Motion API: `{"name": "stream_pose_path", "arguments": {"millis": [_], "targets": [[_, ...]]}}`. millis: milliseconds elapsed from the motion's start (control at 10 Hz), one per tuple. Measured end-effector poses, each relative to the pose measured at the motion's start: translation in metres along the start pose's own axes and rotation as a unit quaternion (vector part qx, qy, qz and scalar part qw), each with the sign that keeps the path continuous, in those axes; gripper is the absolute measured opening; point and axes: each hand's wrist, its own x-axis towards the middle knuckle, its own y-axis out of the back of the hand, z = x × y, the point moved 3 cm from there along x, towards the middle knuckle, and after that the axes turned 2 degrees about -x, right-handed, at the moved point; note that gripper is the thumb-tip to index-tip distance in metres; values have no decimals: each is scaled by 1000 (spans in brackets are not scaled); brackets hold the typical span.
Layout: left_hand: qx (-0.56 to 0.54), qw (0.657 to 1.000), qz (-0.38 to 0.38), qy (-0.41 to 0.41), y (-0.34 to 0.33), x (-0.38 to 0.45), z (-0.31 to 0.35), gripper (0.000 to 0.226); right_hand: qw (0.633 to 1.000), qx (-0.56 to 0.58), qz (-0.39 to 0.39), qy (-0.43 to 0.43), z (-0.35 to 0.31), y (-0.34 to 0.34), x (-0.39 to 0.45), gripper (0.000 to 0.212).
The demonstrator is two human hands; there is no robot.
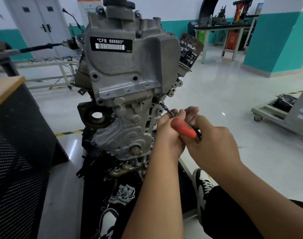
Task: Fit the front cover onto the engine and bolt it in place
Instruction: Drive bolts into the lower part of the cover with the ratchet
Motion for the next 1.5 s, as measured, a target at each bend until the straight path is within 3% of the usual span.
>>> {"name": "stream_pose_path", "arguments": {"millis": [100,200,300,400,500,600,700,800,900,1000,1100,1200,1300,1400,1500], "targets": [[-18,1000,3,6,3,-3,2,8,999,-21,-38,-18,-2,-7,-5,24],[-76,996,36,23,6,3,8,16,917,307,-96,-235,3,-9,1,28],[-84,994,73,8,9,13,14,23,619,632,-171,-433,-12,-6,-1,23],[-76,992,96,-11,5,18,11,24,978,138,-19,-156,5,13,13,36],[-70,990,120,-4,4,23,5,21,970,-131,93,181,4,15,11,37],[-30,990,135,1,11,25,6,37,993,-20,40,113,13,4,9,39],[48,988,146,-4,14,26,9,26,839,468,-53,-272,26,-19,2,34],[102,976,191,-20,14,26,10,17,601,665,-133,-423,30,-28,-11,27],[142,964,223,-23,11,26,15,18,906,353,-33,-231,40,-16,-8,40],[157,959,235,-5,8,31,20,18,988,126,75,-39,34,-6,-3,36],[145,962,230,-5,8,34,25,17,991,123,22,-48,34,-8,-2,31],[108,969,223,-18,17,38,36,20,819,473,-148,-288,29,-22,-11,28],[104,970,218,-15,25,44,44,26,552,676,-256,-416,16,-27,-21,32],[98,970,222,-19,25,49,43,24,763,531,-173,-327,23,-26,-17,48],[94,968,232,-27,26,54,42,22,877,396,-53,-267,22,-19,-15,53]]}}
